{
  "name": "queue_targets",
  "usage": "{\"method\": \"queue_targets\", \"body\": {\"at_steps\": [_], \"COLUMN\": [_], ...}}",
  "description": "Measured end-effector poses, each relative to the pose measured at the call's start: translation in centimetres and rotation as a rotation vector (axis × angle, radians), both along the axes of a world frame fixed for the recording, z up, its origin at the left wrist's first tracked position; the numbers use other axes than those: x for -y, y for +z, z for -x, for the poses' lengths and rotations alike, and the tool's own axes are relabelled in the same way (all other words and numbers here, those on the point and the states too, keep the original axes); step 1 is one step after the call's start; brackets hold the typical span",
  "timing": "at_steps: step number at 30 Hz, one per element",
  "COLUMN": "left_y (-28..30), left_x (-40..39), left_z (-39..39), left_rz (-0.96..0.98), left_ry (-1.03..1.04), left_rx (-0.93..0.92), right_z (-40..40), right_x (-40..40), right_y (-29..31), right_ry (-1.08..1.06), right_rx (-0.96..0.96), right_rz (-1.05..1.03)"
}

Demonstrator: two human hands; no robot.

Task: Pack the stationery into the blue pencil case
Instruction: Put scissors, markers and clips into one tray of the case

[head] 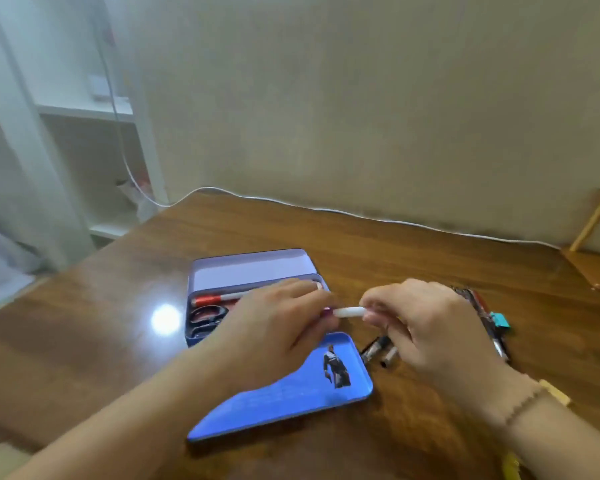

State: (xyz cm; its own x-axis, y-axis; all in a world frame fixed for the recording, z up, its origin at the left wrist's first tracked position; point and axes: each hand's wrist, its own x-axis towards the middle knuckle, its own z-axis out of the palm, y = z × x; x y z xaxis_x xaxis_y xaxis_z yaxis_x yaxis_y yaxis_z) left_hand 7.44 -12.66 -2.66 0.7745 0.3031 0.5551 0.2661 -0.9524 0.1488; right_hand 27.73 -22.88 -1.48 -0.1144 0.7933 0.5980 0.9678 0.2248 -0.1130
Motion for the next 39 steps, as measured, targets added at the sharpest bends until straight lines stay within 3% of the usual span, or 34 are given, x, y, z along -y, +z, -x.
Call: {"method": "queue_targets", "body": {"at_steps": [6,10,15,18,22,27,31,35,39], "left_y": [-2.5,-3.9,-4.2,-4.0,-3.7,-3.1,-3.1,-3.8,-3.2], "left_x": [-8.7,-10.0,-10.5,-10.3,-9.2,-6.4,-6.3,-7.4,-6.6], "left_z": [6.3,6.5,6.5,6.6,6.9,5.4,5.5,6.8,5.6], "left_rz": [0.195,0.352,0.433,0.418,0.356,0.245,0.244,0.256,0.208], "left_ry": [0.343,0.306,0.296,0.313,0.299,0.242,0.233,0.238,0.215], "left_rx": [0.097,0.084,0.074,0.036,0.120,0.116,0.097,0.158,0.134], "right_z": [3.4,5.7,7.5,5.9,-0.4,-4.1,-4.7,-7.8,-11.4], "right_x": [-11.2,-14.5,-15.6,-14.0,-9.0,-2.6,1.1,4.5,6.6], "right_y": [-1.8,-3.1,-2.7,-1.5,0.4,0.0,-0.2,0.4,0.3], "right_ry": [-0.053,-0.052,0.000,0.045,0.020,-0.032,-0.037,-0.324,-0.500], "right_rx": [-0.015,0.013,0.074,0.046,-0.163,0.149,0.225,0.022,-0.210], "right_rz": [0.208,0.324,0.312,0.308,0.356,0.573,0.475,0.346,0.378]}}
